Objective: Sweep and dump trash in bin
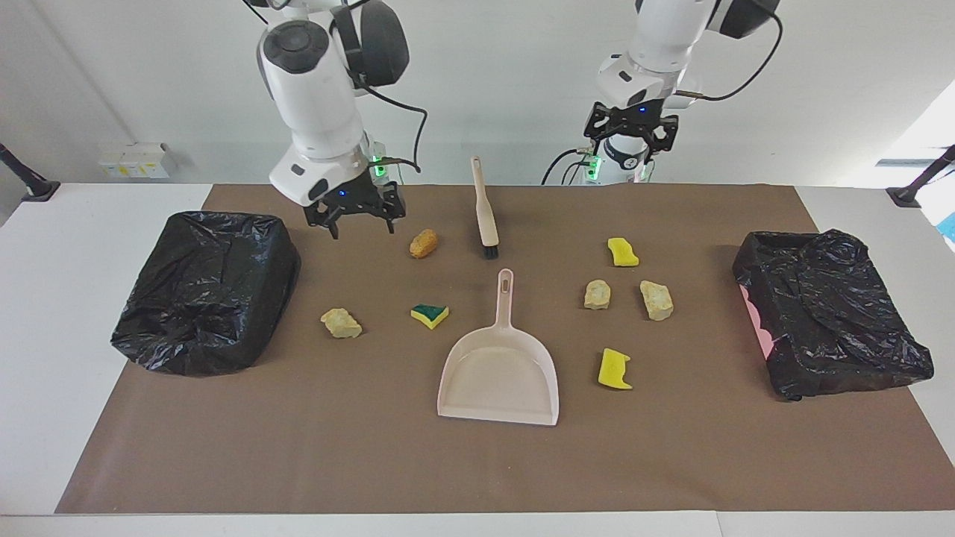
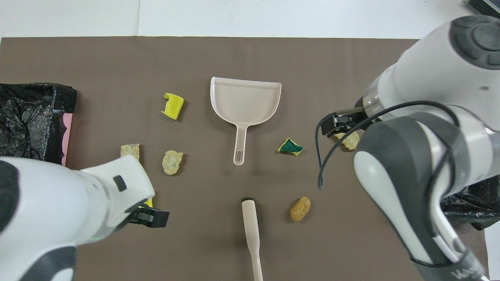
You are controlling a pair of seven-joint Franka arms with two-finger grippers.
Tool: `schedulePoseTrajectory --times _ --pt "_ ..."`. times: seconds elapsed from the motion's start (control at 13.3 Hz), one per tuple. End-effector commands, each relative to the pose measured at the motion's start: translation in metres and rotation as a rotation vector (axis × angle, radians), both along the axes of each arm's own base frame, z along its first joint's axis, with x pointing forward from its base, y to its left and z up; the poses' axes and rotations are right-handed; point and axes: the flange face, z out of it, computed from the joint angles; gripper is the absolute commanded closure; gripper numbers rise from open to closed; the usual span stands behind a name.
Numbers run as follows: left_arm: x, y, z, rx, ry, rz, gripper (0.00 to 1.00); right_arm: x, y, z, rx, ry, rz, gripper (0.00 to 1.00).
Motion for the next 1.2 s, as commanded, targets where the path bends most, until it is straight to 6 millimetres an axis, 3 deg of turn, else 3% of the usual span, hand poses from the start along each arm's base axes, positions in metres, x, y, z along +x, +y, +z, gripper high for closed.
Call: schedulePoseTrajectory --times 0.0,0.07,0.22,0.38,0.45,0.53,0.67,0.97,1.12 --pt "-0.042 -0.045 -0.042 -0.022 -0.033 0.088 0.00 0.016 0.045 -0.026 0.026 -0.024 -0.067 0.00" --pt "-0.055 -0.060 -0.053 -0.021 -0.036 0.103 0.00 0.021 0.050 -0.035 0.032 -0.031 -0.099 0.00" --pt "-0.086 -0.090 -0.085 -0.018 -0.037 0.129 0.00 0.022 0.081 -0.056 0.040 -0.050 -0.097 0.00" --pt "-0.118 -0.114 -0.116 -0.016 -0.040 0.158 0.00 0.028 0.091 -0.070 0.047 -0.071 -0.159 0.00" --pt "-0.138 -0.137 -0.147 0.001 -0.032 0.158 0.00 0.025 0.110 -0.077 0.043 -0.080 -0.171 0.00" --pt "-0.147 -0.146 -0.162 -0.010 -0.039 0.175 0.00 0.025 0.123 -0.087 0.047 -0.100 -0.186 0.00" --pt "-0.171 -0.169 -0.188 0.002 -0.034 0.144 0.00 0.034 0.129 -0.104 0.063 -0.130 -0.232 0.00" --pt "-0.192 -0.194 -0.217 -0.038 0.021 0.156 0.00 0.039 0.155 -0.136 0.040 -0.213 -0.188 0.04" --pt "-0.202 -0.205 -0.248 0.012 0.041 0.145 0.00 0.042 0.158 -0.149 0.050 -0.219 -0.225 0.05"
